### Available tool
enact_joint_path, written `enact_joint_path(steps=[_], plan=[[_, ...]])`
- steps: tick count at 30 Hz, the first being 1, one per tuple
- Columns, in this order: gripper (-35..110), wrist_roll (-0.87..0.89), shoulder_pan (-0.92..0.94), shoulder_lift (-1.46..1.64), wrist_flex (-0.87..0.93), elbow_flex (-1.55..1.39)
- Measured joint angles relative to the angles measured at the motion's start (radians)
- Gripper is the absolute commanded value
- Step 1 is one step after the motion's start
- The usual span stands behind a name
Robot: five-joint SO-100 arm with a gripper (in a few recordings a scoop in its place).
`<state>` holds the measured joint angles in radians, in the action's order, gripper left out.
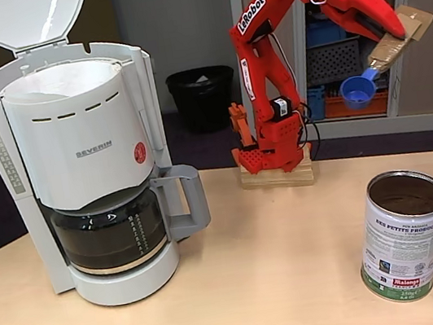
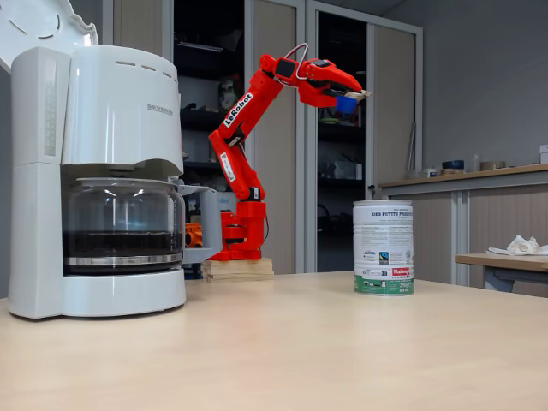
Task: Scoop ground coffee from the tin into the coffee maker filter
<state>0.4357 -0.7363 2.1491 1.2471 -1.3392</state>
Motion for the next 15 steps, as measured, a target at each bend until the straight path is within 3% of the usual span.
enact_joint_path(steps=[8,15], plan=[[0,0.106,-0.152,0.078,-0.305,-0.333],[0,0.207,-0.158,0.164,-0.451,-0.566]])
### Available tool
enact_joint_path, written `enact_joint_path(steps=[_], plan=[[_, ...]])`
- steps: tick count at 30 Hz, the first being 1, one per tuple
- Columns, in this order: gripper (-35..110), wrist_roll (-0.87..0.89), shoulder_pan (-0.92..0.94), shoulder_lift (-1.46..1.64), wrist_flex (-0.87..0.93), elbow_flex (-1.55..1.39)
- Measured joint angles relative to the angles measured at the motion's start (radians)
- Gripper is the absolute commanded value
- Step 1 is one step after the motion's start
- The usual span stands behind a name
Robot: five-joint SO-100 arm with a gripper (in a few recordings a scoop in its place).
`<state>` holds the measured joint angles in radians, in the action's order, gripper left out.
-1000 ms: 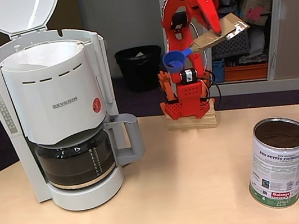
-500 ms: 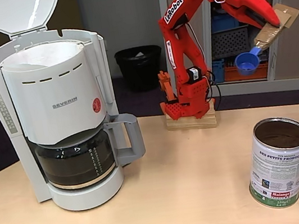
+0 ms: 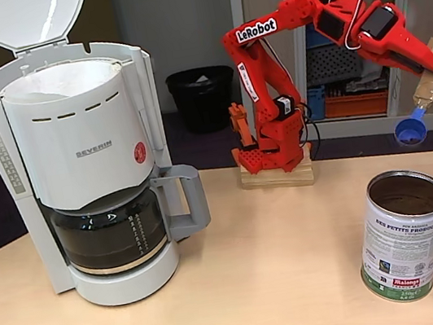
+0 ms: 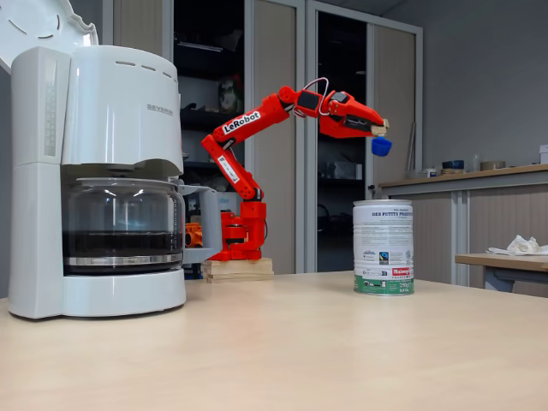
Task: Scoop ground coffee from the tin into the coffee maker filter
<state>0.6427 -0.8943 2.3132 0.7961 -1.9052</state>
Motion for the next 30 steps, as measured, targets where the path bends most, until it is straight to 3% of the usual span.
enact_joint_path(steps=[13,30], plan=[[0,0.238,-0.015,-0.020,-0.156,-0.137],[0,0.239,0.031,-0.103,-0.410,-0.357]])
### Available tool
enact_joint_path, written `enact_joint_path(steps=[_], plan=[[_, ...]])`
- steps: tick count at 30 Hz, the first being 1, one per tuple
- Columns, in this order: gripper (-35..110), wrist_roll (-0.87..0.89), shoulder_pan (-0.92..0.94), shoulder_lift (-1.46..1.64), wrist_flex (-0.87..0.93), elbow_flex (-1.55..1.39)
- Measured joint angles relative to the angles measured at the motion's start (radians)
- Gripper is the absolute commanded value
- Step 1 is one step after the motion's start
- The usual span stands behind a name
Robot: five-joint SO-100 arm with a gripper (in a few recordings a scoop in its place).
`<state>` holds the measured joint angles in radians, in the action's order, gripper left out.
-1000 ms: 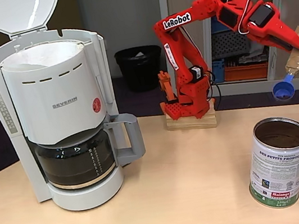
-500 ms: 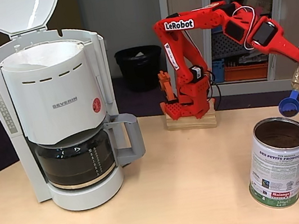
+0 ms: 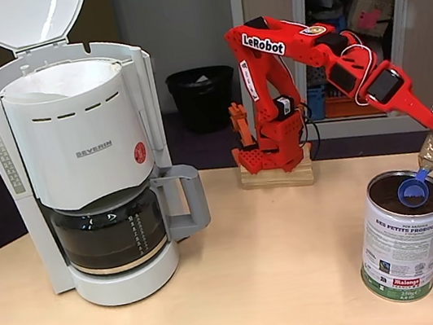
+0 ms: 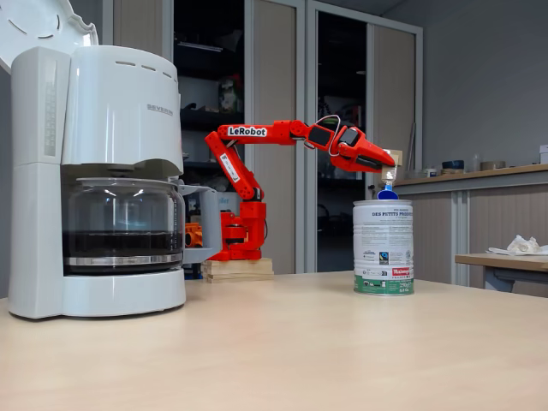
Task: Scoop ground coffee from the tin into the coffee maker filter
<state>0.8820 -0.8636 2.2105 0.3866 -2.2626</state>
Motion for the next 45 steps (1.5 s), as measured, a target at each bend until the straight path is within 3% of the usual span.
enact_joint_path(steps=[27,45], plan=[[4,0.120,0.064,0.018,-0.334,-0.308],[14,0.176,0.067,0.087,-0.385,-0.443]])
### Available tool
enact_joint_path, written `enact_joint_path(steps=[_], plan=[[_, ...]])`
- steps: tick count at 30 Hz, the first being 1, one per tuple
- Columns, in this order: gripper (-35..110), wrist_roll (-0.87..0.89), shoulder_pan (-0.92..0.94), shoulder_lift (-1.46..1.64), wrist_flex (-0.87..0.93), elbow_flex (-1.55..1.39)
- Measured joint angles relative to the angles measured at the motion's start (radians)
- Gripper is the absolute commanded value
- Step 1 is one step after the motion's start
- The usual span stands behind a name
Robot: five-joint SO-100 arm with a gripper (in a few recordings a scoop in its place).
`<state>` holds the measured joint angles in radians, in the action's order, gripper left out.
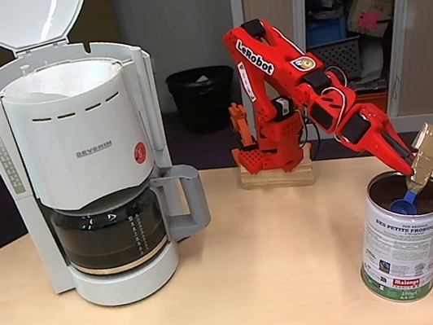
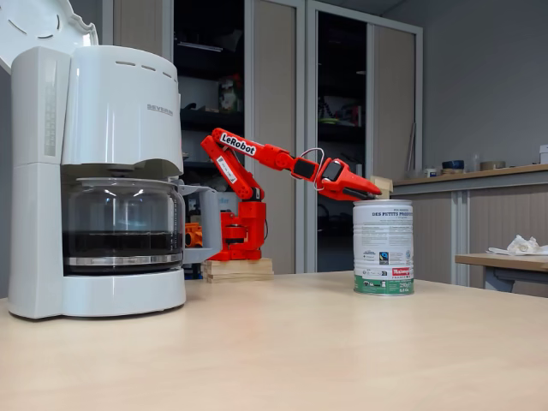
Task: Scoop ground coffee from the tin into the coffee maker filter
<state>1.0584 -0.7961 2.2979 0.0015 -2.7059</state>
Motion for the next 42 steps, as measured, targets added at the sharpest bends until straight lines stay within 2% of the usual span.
enact_joint_path(steps=[18,29,33,42], plan=[[14,0.037,0.000,0.071,-0.003,-0.046],[12,0.025,0.040,0.187,0.106,-0.086],[10,-0.066,0.080,0.265,0.175,-0.087],[7,-0.416,0.215,0.514,0.488,-0.078]])
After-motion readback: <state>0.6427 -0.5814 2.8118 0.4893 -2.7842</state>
